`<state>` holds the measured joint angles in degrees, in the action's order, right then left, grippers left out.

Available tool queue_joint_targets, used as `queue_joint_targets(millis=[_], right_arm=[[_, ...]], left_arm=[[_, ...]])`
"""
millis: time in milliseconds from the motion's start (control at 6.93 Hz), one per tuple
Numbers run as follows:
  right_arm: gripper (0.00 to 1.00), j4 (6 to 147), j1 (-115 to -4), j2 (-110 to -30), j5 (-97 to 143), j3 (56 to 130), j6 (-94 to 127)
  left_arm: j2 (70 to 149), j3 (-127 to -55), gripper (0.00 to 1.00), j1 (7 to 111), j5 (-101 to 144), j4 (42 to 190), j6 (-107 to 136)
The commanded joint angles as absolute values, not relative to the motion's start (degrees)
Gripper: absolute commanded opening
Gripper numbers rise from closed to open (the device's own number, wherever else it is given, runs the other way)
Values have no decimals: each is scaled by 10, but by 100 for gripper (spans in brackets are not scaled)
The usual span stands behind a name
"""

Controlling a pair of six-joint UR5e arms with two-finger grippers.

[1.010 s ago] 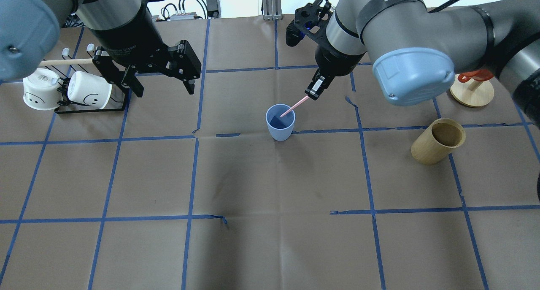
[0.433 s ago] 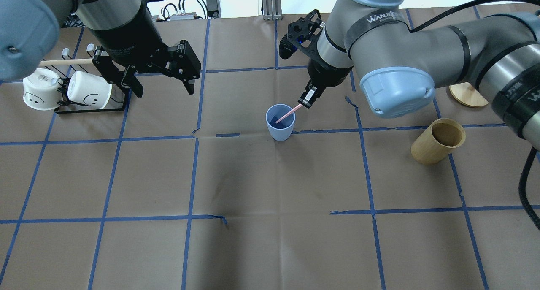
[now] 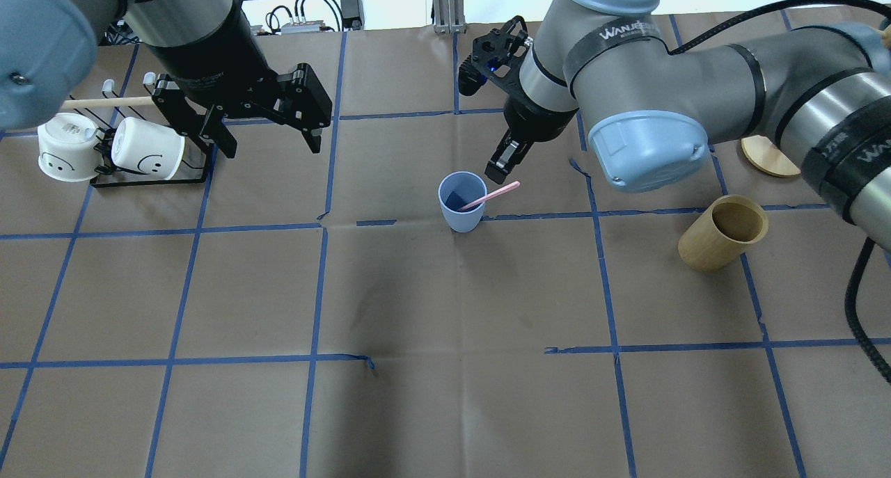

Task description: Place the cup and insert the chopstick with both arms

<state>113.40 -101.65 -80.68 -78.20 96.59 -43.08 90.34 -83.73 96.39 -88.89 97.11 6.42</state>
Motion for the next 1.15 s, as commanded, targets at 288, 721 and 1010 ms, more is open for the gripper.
queue_joint_targets(millis=[288,721,1010], right_arm=[[100,1126,-956,-857,-827,950,-342],[100,1069,-883,-955,-844,988,-140],[100,989,-883,-960,-854,961,0]], left_arm=[[904,-838,100,964,-889,971,64],[904,-838,100,964,-889,971,64],[904,-838,100,964,-889,971,64]])
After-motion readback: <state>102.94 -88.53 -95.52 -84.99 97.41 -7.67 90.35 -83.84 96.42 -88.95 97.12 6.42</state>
